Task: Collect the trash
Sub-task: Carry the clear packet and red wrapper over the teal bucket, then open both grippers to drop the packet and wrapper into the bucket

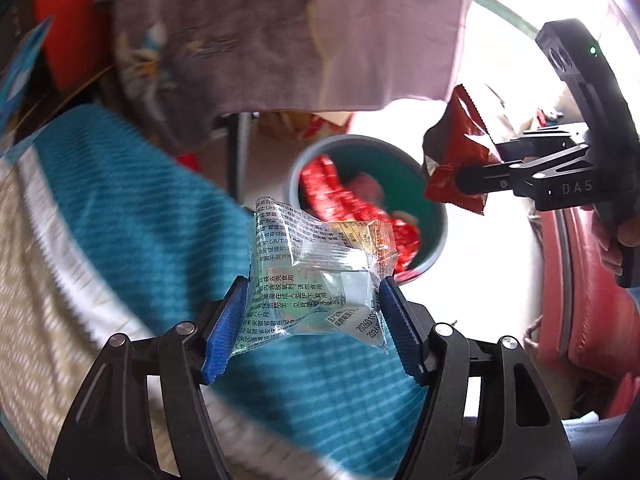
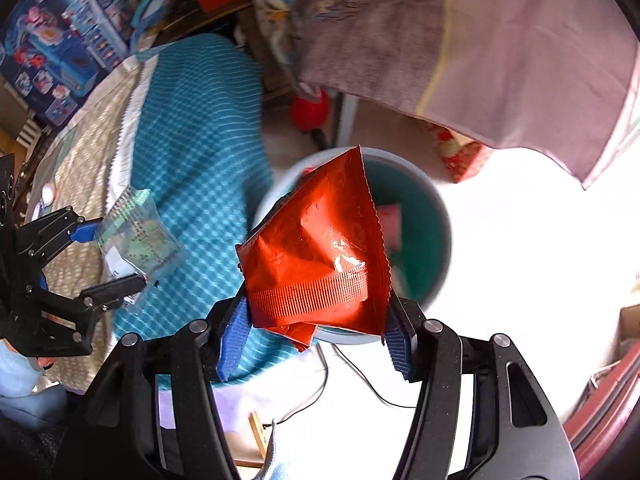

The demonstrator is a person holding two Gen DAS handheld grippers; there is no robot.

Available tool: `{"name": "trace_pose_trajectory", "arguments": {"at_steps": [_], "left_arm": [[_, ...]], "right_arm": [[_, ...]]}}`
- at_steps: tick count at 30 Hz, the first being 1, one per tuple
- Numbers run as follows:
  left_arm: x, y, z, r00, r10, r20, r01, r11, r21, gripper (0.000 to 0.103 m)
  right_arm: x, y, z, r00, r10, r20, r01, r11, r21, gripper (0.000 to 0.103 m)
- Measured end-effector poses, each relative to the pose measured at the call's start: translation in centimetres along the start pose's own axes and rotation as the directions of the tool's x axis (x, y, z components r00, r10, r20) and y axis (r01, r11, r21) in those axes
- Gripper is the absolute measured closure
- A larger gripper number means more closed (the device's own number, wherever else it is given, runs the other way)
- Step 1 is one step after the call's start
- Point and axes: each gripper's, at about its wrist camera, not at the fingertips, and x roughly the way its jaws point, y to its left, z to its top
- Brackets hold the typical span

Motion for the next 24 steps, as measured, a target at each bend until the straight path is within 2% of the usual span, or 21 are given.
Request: {"name": "trace_pose_trajectory", "arguments": {"at_steps": [7,9,12,15,19,24], "left_arm": [[4.5,-4.2,2.7,0.998,-0.039,-0.054,0.042,0.997,0.071,0.035],[5.3,-4.8,3.1,0.997,-0.046,-0.058,0.051,0.995,0.083,0.032],[6.3,-5.8,3.8,0.999,-0.03,-0.038,0.034,0.995,0.097,0.02],[7.8,-6.0,4.7,0.997,-0.068,-0.045,0.071,0.994,0.082,0.02],[9.9,-6.0,5.5,0.994,-0.083,-0.066,0.086,0.995,0.044,0.019],[9.7,-6.2,5.3,0.997,-0.042,-0.062,0.046,0.997,0.066,0.01]], "right_arm": [[0.1,-4.0,-0.5,1.0,-0.007,0.008,0.006,0.998,0.062,0.047],[0.6,-4.8,-0.5,1.0,-0.01,-0.004,0.01,0.998,0.069,0.047],[1.1,-5.7,-0.4,1.0,-0.016,-0.022,0.017,0.998,0.065,0.047],[1.2,-6.3,0.1,0.999,-0.027,-0.029,0.028,0.998,0.061,0.047],[0.8,-7.2,0.6,0.999,-0.028,-0.024,0.029,0.997,0.065,0.047],[1.1,-7.2,1.1,0.999,-0.026,-0.028,0.027,0.998,0.055,0.047]]}}
